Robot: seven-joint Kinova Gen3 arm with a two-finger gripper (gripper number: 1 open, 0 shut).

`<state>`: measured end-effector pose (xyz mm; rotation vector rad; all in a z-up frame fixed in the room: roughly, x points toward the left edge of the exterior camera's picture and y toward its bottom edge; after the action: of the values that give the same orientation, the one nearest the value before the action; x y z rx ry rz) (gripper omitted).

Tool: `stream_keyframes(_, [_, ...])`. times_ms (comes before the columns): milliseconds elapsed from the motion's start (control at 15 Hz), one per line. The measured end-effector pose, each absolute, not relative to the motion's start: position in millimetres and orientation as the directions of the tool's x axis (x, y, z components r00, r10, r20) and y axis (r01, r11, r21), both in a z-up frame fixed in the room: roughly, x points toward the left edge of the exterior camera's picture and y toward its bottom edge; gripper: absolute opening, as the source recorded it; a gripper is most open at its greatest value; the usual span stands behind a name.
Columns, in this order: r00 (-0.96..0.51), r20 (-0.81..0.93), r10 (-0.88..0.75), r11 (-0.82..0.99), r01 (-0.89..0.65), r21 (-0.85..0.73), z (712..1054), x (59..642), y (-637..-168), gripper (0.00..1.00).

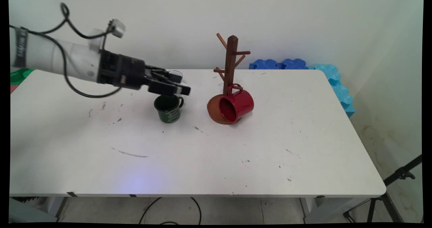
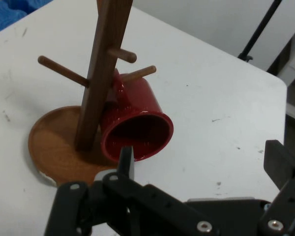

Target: Pick up the red mug from the rack

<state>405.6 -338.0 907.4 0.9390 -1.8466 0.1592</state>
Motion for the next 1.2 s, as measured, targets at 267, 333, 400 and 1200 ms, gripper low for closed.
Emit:
stream_keyframes(267, [-0.178, 0.820, -0.543, 0.662, -0.692, 0.288, 897, 384, -341, 1.00])
stream_keyframes(333, [-0.178, 0.819, -0.546, 0.657, -0.697, 0.287, 895, 379, -342, 1.00])
stream_keyframes(400, [-0.176, 0.817, -0.549, 0.650, -0.704, 0.286, 891, 373, -343, 1.00])
stream_keyframes(1200, [-0.095, 0.822, -0.561, 0.560, -0.775, 0.293, 843, 312, -348, 1.00])
